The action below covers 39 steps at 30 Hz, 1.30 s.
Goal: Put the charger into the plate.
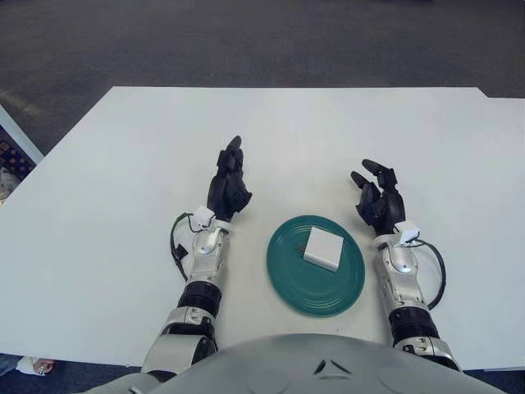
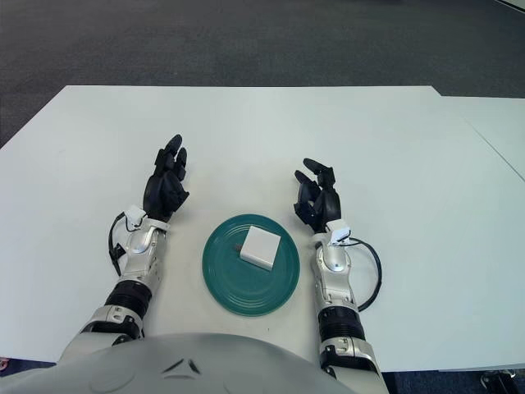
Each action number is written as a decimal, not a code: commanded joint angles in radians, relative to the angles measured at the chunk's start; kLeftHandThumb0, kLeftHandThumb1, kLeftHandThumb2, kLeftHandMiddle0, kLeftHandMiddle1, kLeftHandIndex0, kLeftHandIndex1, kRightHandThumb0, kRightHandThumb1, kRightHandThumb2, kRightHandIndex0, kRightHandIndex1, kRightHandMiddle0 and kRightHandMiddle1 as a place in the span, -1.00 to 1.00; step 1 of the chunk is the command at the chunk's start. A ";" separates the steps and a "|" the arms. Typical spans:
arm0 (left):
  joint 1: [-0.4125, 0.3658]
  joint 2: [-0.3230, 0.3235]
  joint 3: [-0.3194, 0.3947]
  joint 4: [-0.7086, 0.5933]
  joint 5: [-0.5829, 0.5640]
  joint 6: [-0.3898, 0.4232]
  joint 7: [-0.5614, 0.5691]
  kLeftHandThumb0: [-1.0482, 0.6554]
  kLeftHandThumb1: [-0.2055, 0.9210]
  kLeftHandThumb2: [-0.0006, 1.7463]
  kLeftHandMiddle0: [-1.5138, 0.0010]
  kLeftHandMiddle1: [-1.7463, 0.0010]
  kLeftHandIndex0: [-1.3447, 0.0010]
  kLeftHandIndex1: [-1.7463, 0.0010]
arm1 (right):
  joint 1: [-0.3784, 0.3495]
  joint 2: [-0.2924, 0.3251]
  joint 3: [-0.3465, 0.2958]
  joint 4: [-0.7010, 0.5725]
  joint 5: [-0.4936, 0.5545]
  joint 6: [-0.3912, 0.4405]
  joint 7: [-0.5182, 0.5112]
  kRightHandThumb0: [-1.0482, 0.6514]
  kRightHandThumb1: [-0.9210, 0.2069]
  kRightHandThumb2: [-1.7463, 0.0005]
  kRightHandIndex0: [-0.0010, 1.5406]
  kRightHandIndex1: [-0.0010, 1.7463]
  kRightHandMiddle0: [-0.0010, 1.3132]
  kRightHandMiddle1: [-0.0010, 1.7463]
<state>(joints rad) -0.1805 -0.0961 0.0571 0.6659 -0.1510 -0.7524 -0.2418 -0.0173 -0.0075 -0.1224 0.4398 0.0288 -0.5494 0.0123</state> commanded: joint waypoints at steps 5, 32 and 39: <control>0.191 0.030 0.045 0.155 -0.022 -0.099 -0.048 -0.94 1.00 0.14 0.76 0.99 1.00 0.38 | 0.140 -0.004 -0.008 0.165 -0.036 -0.104 -0.029 -0.64 -1.00 -0.01 -0.79 -0.98 -1.00 -0.36; 0.259 0.021 -0.031 0.036 0.182 -0.135 0.076 -1.00 1.00 0.23 1.00 1.00 1.00 0.82 | 0.097 -0.050 0.035 0.338 -0.099 -0.452 -0.078 -0.84 -1.00 -0.25 -1.00 -1.00 -1.00 -1.00; 0.284 0.017 -0.051 -0.005 0.192 -0.143 0.083 -1.00 1.00 0.24 1.00 1.00 1.00 0.89 | 0.087 -0.059 0.042 0.360 -0.084 -0.471 -0.061 -0.83 -1.00 -0.30 -1.00 -1.00 -1.00 -1.00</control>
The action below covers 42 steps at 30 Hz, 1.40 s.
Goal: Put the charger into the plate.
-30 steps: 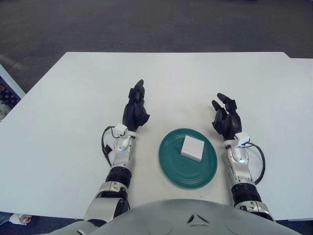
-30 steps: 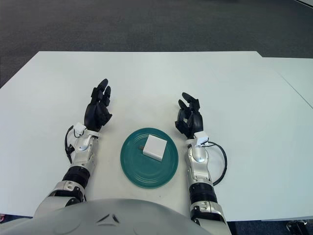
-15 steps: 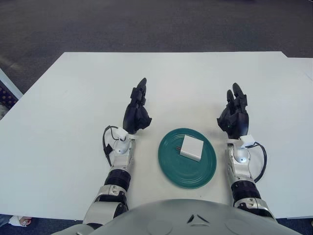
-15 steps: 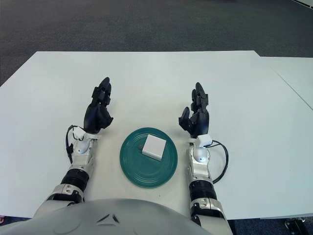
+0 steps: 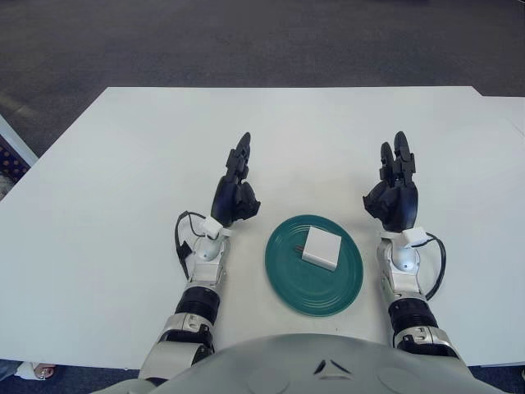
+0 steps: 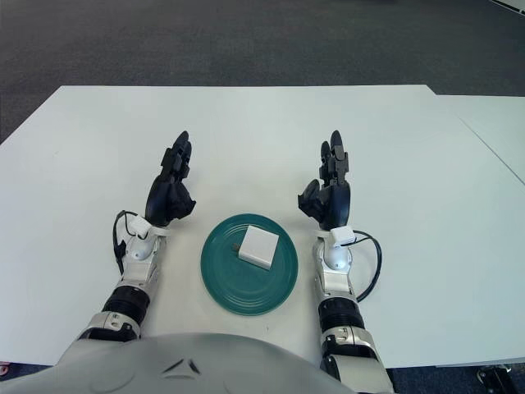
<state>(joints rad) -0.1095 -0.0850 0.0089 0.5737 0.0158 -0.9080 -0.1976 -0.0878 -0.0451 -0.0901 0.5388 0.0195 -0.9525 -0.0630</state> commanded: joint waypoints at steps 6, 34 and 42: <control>0.224 -0.008 -0.022 0.045 -0.007 0.023 0.015 -1.00 1.00 0.25 1.00 1.00 1.00 0.91 | 0.159 -0.036 0.019 0.267 -0.084 -0.075 0.016 -0.83 -1.00 -0.33 -1.00 -1.00 -1.00 -1.00; 0.274 -0.047 -0.027 -0.045 -0.177 0.212 -0.082 -0.98 1.00 0.30 1.00 1.00 1.00 0.92 | 0.214 -0.065 0.039 0.112 0.067 0.092 0.178 -0.82 -1.00 -0.33 -1.00 -1.00 -1.00 -1.00; 0.244 -0.031 -0.007 0.006 -0.140 0.233 -0.062 -0.94 1.00 0.26 1.00 1.00 1.00 0.94 | 0.251 -0.059 0.037 -0.028 0.093 0.231 0.206 -0.78 -1.00 -0.27 -1.00 -1.00 -1.00 -1.00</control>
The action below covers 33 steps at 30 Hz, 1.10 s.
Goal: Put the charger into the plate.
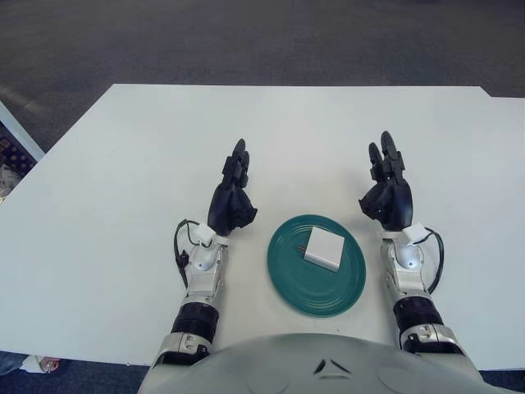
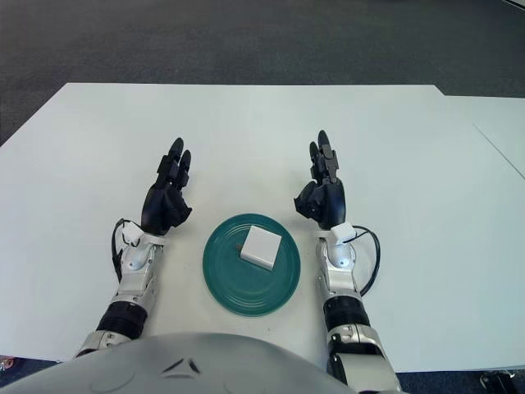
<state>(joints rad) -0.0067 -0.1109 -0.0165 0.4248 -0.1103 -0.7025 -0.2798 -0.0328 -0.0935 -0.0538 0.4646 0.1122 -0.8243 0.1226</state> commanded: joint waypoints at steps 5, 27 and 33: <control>0.124 -0.011 0.019 0.180 -0.026 0.022 -0.004 -0.90 1.00 0.25 1.00 1.00 0.98 0.93 | 0.203 -0.007 -0.004 0.006 -0.020 0.166 0.009 -0.76 -1.00 -0.26 -1.00 -1.00 -0.99 -1.00; 0.073 -0.067 0.073 0.172 -0.190 0.187 -0.126 -0.96 1.00 0.12 1.00 1.00 1.00 1.00 | 0.250 0.054 -0.015 -0.250 -0.010 0.579 -0.079 -0.75 -1.00 -0.21 -1.00 -1.00 -1.00 -1.00; 0.076 -0.071 0.063 0.153 -0.177 0.213 -0.111 -0.97 1.00 0.09 1.00 1.00 1.00 1.00 | 0.248 0.060 -0.016 -0.282 -0.017 0.641 -0.100 -0.76 -1.00 -0.18 -1.00 -1.00 -1.00 -1.00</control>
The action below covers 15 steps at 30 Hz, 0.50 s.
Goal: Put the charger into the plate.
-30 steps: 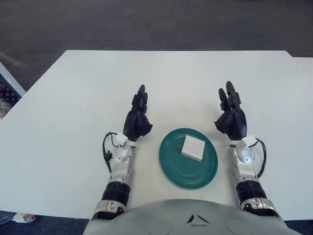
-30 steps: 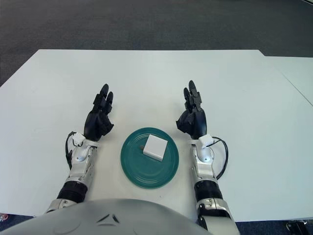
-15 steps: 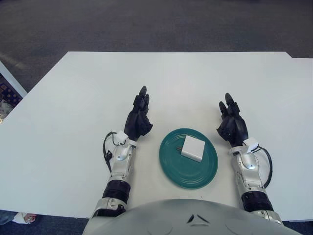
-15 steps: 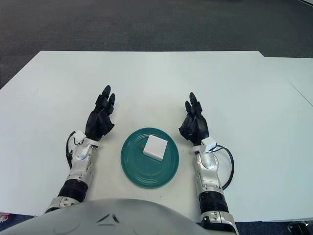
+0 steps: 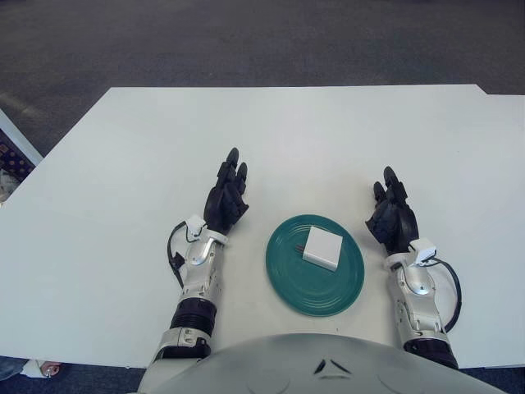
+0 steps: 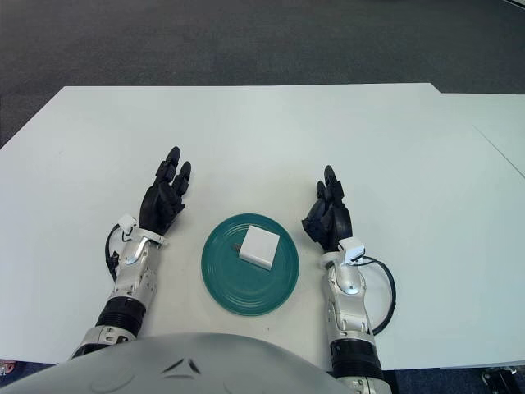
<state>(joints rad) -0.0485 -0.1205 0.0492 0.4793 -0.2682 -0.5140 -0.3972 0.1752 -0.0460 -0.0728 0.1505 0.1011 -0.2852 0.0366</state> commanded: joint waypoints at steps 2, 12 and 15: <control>0.118 -0.061 -0.005 0.093 -0.017 0.038 0.010 -0.97 1.00 0.08 1.00 1.00 1.00 1.00 | 0.035 0.013 0.002 0.023 -0.010 0.131 -0.023 -0.76 -1.00 -0.17 -1.00 -1.00 -1.00 -1.00; 0.116 -0.038 -0.005 0.057 -0.057 0.156 -0.030 -0.99 1.00 0.03 1.00 1.00 1.00 1.00 | -0.014 0.015 -0.004 0.061 -0.012 0.184 -0.039 -0.76 -1.00 -0.18 -1.00 -1.00 -1.00 -1.00; 0.127 -0.039 -0.018 0.041 -0.054 0.165 -0.032 -1.00 1.00 0.01 1.00 1.00 1.00 1.00 | -0.027 0.013 -0.004 0.090 -0.019 0.160 -0.037 -0.76 -1.00 -0.19 -1.00 -1.00 -1.00 -1.00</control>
